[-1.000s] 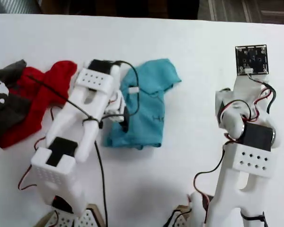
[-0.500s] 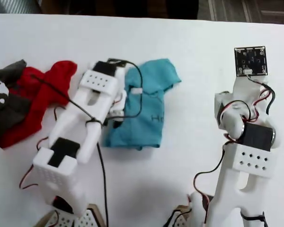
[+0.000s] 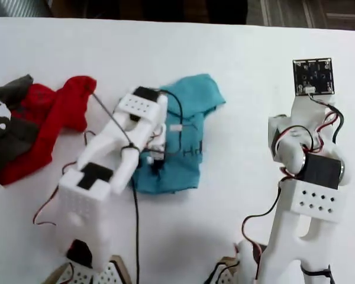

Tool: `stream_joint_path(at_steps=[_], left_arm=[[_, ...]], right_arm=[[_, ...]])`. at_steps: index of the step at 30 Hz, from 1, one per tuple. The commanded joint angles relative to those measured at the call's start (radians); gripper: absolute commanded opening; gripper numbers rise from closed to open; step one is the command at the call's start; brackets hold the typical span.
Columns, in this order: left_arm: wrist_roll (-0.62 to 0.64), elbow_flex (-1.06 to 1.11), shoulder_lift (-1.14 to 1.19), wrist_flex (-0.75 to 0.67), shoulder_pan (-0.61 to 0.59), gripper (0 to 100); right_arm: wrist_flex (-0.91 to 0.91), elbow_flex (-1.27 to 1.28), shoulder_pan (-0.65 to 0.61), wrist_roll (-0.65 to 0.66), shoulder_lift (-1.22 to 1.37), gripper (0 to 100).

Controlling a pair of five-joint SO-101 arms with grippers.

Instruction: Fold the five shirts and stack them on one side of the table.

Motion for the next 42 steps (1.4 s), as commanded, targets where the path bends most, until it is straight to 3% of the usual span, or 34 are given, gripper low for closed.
stream_joint_path(at_steps=[1, 7, 12, 15, 19, 21, 27, 32, 36, 42], left_arm=[[0.009, -0.064, 0.034, 0.008, 0.011, 9], [0.002, -0.236, 0.035, 0.146, 0.000, 3], [-0.018, -0.420, 0.002, 0.196, -0.103, 3], [-0.186, -0.492, -0.072, 0.195, -0.166, 3], [-0.608, -0.519, -0.216, 0.195, -0.259, 3], [-0.753, -0.495, -0.284, 0.195, -0.311, 3], [-0.918, -0.306, -0.400, 0.193, -0.476, 3], [-0.945, -0.076, -0.400, 0.133, -0.508, 3], [-0.875, 0.041, -0.402, 0.064, -0.503, 3], [-0.819, 0.067, -0.407, 0.054, -0.563, 14]], right_arm=[[0.004, -0.041, -0.007, -0.002, -0.004, 24.3], [0.004, -0.041, -0.007, -0.002, -0.004, 24.3], [0.004, -0.041, -0.005, -0.002, -0.004, 24.3], [0.004, -0.041, -0.007, -0.002, -0.001, 24.3], [-0.015, -0.041, -0.007, -0.072, 0.007, 24.3], [-0.031, -0.041, -0.016, -0.126, 0.007, 24.4], [-0.145, -0.054, -0.209, -0.152, 0.180, 24.6], [-0.151, -0.265, -0.367, -0.242, 0.535, 34.2], [-0.079, -0.575, -0.493, -0.249, 0.825, 34.3], [-0.064, -0.982, -0.604, -0.250, 1.250, 31.3]])
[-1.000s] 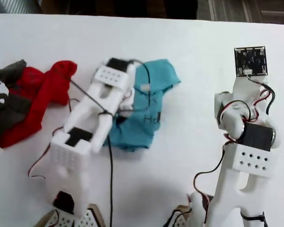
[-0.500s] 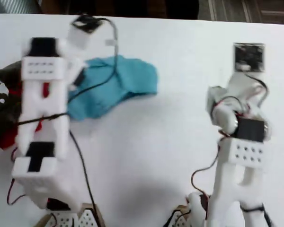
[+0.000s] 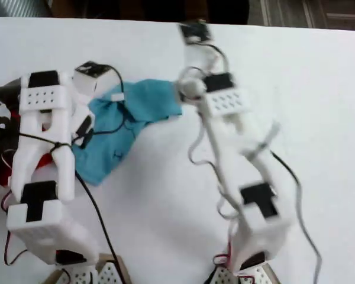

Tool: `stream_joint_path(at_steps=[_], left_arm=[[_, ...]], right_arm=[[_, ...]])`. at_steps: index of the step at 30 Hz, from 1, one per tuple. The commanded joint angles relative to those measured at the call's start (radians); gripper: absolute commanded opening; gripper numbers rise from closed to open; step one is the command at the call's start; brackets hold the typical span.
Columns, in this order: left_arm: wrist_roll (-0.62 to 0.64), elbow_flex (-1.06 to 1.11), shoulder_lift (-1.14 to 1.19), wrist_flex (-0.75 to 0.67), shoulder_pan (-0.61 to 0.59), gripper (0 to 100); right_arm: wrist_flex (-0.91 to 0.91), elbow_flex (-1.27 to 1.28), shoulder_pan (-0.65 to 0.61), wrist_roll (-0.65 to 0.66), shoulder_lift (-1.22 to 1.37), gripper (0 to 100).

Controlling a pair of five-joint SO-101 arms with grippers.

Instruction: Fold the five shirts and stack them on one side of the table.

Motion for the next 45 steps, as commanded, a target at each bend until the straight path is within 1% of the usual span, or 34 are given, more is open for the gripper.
stream_joint_path(at_steps=[1, 3, 7, 11, 16, 17, 18, 20, 21, 22, 24, 27, 30, 34, 36, 39, 42, 45], left_arm=[[0.032, 0.001, -0.060, -0.009, -0.063, 15], [0.032, 0.001, -0.060, -0.009, -0.097, 16], [0.052, 0.001, -0.060, -0.009, -0.129, 16], [0.052, 0.001, -0.058, -0.009, -0.124, 16], [0.052, -0.001, -0.058, -0.011, -0.124, 16], [0.052, -0.001, -0.058, -0.011, -0.124, 16], [0.052, -0.001, -0.058, -0.011, -0.124, 16], [0.052, -0.001, -0.058, -0.011, -0.124, 16], [0.052, -0.001, -0.058, -0.012, -0.124, 16], [0.052, -0.001, -0.058, -0.020, -0.124, 16], [0.054, -0.001, -0.058, -0.043, -0.126, 16], [0.054, -0.004, -0.060, -0.086, -0.121, 16], [0.054, -0.054, -0.057, -0.101, -0.097, 16], [0.058, -0.170, -0.057, -0.094, -0.034, 15], [0.100, -0.232, -0.058, -0.094, -0.002, 11], [0.175, -0.328, -0.055, -0.094, 0.048, 3], [0.215, -0.392, -0.057, -0.094, 0.098, 3], [0.227, -0.424, -0.058, -0.094, 0.144, 3]], right_arm=[[0.021, -0.276, -0.051, -0.006, 0.237, 29.9], [0.050, -0.405, -0.065, -0.006, 0.358, 27.9], [0.154, -0.649, -0.068, -0.006, 0.568, 27.5], [0.239, -0.855, -0.065, -0.006, 0.745, 27.6], [0.291, -1.060, -0.064, 0.003, 0.895, 26.9], [0.302, -1.086, -0.065, 0.003, 0.915, 24.5], [0.318, -1.112, -0.065, 0.003, 0.932, 19.3], [0.344, -1.157, -0.062, -0.002, 0.949, 2.2], [0.360, -1.177, -0.061, -0.005, 0.951, 1.1], [0.381, -1.200, -0.054, -0.005, 0.949, 4.8], [0.426, -1.278, -0.041, -0.005, 0.946, 1.5], [0.512, -1.404, -0.013, -0.003, 0.928, 1.9], [0.576, -1.378, 0.035, -0.002, 0.837, 2.1], [0.634, -1.392, 0.117, 0.002, 0.737, 2.1], [0.673, -1.387, 0.162, 0.003, 0.665, 2.1], [0.679, -1.382, 0.245, 0.005, 0.541, 2.1], [0.680, -1.361, 0.321, 0.005, 0.407, 2.0], [0.680, -1.211, 0.383, 0.005, 0.249, 2.0]])
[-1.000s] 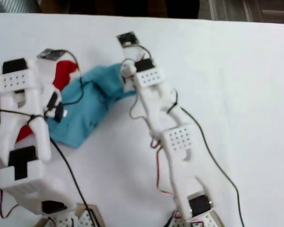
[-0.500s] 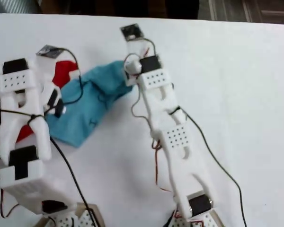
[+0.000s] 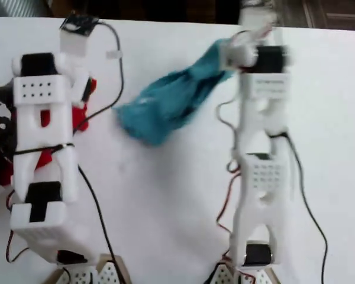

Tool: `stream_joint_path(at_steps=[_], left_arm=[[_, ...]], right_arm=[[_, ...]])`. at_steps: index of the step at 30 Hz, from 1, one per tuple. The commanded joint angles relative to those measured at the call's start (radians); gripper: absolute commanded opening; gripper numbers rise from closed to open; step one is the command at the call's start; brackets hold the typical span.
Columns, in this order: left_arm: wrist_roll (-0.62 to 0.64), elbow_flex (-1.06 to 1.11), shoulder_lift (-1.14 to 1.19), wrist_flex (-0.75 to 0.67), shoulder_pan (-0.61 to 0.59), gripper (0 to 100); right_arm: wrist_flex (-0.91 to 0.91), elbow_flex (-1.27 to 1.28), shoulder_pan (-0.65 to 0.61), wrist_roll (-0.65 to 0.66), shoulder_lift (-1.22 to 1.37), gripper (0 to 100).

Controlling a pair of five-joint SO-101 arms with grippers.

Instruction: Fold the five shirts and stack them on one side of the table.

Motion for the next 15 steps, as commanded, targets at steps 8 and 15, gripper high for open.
stream_joint_path(at_steps=[8, 15], left_arm=[[0.081, 0.073, -0.046, -0.120, 0.164, 15], [0.184, 0.252, 0.018, -0.407, 0.279, 27]], right_arm=[[0.004, 0.980, 0.097, 0.006, -0.613, 2.3], [-0.110, 1.410, 0.220, 0.046, -0.797, 7.0]])
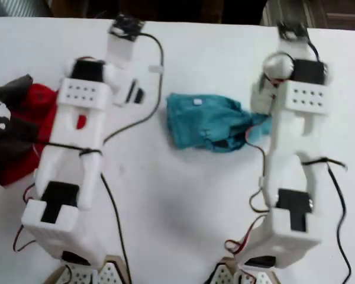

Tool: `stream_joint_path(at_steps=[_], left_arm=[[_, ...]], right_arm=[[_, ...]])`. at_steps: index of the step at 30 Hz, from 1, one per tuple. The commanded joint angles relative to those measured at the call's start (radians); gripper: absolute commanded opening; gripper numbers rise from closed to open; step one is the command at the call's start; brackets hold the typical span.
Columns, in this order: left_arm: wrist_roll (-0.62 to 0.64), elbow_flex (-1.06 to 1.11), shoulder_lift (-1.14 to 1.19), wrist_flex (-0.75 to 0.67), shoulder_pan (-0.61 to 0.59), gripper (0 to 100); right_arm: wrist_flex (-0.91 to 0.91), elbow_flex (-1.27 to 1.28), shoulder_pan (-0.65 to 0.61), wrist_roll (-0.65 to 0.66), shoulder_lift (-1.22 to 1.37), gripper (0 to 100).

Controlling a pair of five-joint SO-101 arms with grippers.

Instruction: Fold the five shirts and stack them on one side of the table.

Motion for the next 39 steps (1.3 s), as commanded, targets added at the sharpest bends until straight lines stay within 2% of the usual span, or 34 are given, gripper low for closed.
stream_joint_path(at_steps=[1, 5, 11, 17, 21, 26, 31, 32, 39], left_arm=[[0.025, 0.030, 0.055, -0.123, 0.068, 27], [0.025, -0.082, 0.241, -0.107, 0.127, 27], [0.021, -0.509, 0.519, -0.011, 0.135, 27], [0.025, -0.932, 0.775, 0.153, 0.137, 27], [0.041, -1.121, 0.916, 0.233, 0.155, 27], [0.061, -1.260, 1.023, 0.334, 0.190, 24], [0.061, -1.330, 1.051, 0.374, 0.190, 1], [0.061, -1.331, 1.051, 0.384, 0.189, 4], [0.061, -1.334, 0.930, 0.489, 0.184, 3]], right_arm=[[-0.035, 0.161, 0.077, 0.055, -0.150, 9.8], [-0.035, 0.253, 0.159, 0.133, -0.263, 18.5], [-0.035, 0.310, 0.231, 0.163, -0.407, 17.7], [-0.038, 0.368, 0.226, 0.160, -0.438, 17.7], [-0.051, 0.394, 0.226, 0.157, -0.443, 17.7], [-0.062, 0.397, 0.226, 0.155, -0.441, 17.6], [-0.064, 0.397, 0.226, 0.155, -0.446, 17.6], [-0.064, 0.397, 0.226, 0.155, -0.446, 17.6], [-0.061, 0.397, 0.226, 0.155, -0.446, 17.6]])
